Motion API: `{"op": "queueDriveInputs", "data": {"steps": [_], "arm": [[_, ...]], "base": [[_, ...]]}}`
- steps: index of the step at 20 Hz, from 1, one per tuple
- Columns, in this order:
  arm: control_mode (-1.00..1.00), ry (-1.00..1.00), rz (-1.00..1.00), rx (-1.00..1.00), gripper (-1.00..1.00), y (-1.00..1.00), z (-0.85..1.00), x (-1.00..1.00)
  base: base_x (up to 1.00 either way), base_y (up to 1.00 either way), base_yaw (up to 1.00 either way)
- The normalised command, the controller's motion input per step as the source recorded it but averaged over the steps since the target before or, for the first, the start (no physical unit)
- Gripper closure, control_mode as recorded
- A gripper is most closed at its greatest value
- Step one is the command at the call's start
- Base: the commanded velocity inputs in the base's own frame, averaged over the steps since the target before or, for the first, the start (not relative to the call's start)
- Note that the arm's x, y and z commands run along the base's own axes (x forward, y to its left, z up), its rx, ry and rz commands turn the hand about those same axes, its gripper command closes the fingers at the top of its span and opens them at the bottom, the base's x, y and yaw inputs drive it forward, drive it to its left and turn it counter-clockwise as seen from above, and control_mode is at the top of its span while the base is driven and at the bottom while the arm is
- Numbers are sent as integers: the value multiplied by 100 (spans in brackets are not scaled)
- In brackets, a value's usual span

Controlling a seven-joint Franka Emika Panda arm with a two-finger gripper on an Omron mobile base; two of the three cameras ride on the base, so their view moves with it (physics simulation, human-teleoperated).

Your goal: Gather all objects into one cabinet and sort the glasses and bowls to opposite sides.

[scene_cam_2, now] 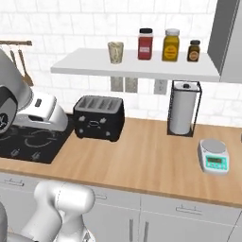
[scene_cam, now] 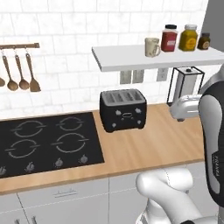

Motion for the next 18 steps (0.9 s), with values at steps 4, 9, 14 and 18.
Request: {"op": "queueDriveInputs", "data": {"steps": [4, 9, 14, 18], "arm": [[100, 0, 0, 0, -100, 0, 0, 0], [100, 0, 0, 0, -100, 0, 0, 0], [100, 0, 0, 0, -100, 0, 0, 0], [100, 0, 0, 0, -100, 0, 0, 0]], "base": [[12, -65, 0], [19, -36, 0], [27, -29, 0], [48, -9, 0]]}}
